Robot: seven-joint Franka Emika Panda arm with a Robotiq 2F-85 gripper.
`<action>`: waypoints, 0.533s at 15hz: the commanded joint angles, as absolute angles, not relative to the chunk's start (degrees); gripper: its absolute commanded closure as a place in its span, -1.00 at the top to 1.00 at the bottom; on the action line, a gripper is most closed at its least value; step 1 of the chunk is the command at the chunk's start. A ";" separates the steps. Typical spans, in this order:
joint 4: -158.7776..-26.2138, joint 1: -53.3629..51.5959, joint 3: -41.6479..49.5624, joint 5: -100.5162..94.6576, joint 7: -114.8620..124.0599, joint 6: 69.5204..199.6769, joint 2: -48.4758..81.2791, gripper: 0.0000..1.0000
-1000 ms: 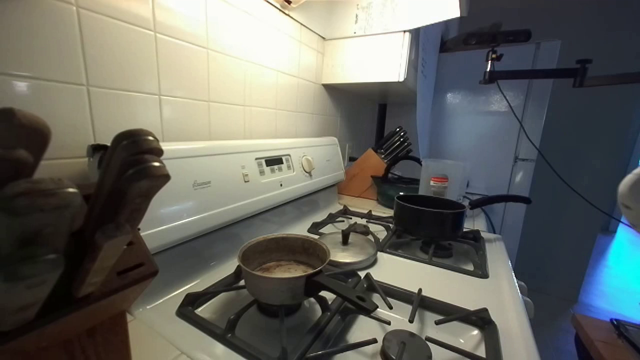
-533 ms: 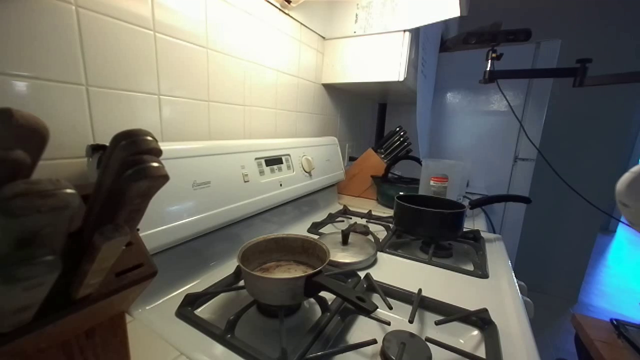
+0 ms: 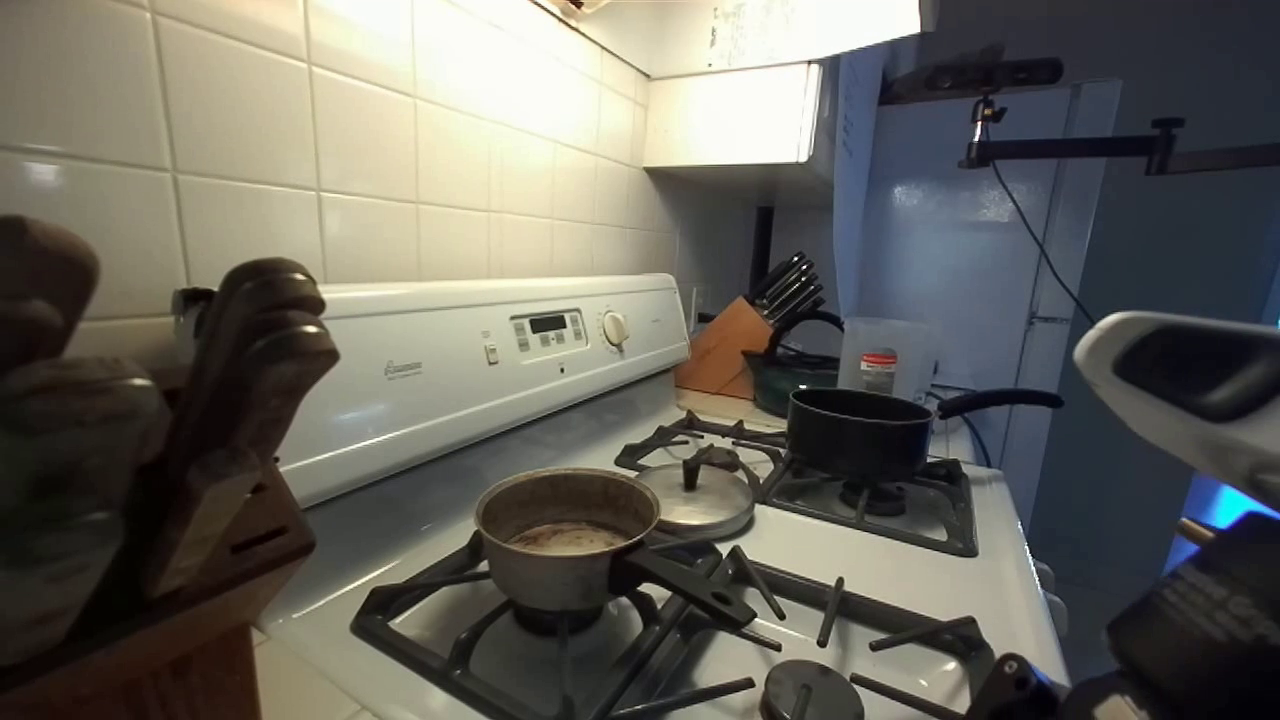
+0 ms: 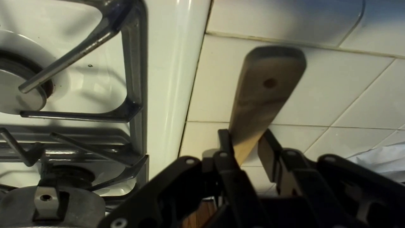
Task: Pick up the wooden spoon, then move it around in the pot and then place it on the counter
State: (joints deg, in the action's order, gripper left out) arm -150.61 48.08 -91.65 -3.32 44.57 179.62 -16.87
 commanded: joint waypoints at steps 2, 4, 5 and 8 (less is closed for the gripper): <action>-149.65 56.55 -98.75 -4.69 41.93 179.93 -12.80 -0.87; -149.59 60.00 -102.11 -4.22 41.53 180.29 -12.74 -0.87; -149.54 61.58 -103.71 -3.97 41.52 180.76 -13.05 -0.87; -149.20 67.01 -109.76 -3.12 42.27 182.46 -13.69 -0.87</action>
State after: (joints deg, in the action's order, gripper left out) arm -149.78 61.93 -104.38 -3.34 42.29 180.39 -13.98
